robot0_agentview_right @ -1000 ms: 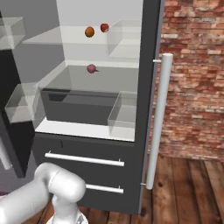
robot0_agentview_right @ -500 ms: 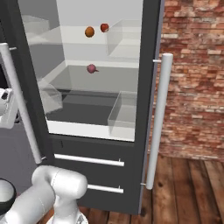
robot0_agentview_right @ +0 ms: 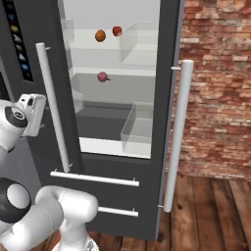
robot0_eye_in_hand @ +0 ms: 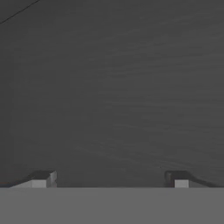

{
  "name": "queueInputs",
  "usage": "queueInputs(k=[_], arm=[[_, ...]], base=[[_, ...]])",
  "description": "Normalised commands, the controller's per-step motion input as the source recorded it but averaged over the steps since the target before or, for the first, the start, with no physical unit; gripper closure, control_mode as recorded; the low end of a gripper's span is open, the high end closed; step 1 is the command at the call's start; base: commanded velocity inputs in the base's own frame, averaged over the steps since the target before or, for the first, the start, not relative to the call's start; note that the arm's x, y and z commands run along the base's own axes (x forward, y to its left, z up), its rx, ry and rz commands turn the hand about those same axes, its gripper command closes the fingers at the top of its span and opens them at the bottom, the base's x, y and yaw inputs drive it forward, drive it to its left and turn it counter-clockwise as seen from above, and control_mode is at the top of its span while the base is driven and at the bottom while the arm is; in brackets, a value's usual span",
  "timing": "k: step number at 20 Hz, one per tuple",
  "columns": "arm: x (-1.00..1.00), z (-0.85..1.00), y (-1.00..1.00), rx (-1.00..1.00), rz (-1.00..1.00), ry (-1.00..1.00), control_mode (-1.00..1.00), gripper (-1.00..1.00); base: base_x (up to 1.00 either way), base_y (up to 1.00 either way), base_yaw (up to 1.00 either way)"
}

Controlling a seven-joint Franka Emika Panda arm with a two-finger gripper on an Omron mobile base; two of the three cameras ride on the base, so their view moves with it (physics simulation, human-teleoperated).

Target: Place the mango in the correct fridge rack based on whether it is a fruit or vegetable. Finally, close the fridge door.

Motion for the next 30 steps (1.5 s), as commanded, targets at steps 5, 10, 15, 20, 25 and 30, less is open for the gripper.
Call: queueInputs(k=[5,10,15,20,25,30], arm=[[0.66,0.0,0.0,0.0,0.0,0.0,-1.0,-1.0],[0.66,0.0,0.0,0.0,0.0,0.0,-1.0,-1.0],[0.66,0.0,0.0,0.0,0.0,0.0,-1.0,-1.0],[0.65,-0.01,0.0,0.0,0.0,0.0,-1.0,-1.0],[-0.43,-0.05,0.0,0.0,0.0,-0.08,-1.0,-1.0],[-1.0,0.14,0.0,0.04,-0.02,-0.06,-1.0,-1.0]], base=[[0.0,0.0,0.0],[0.0,0.0,0.0],[0.0,0.0,0.0],[0.0,0.0,0.0],[0.0,0.0,0.0],[0.0,0.0,0.0]])
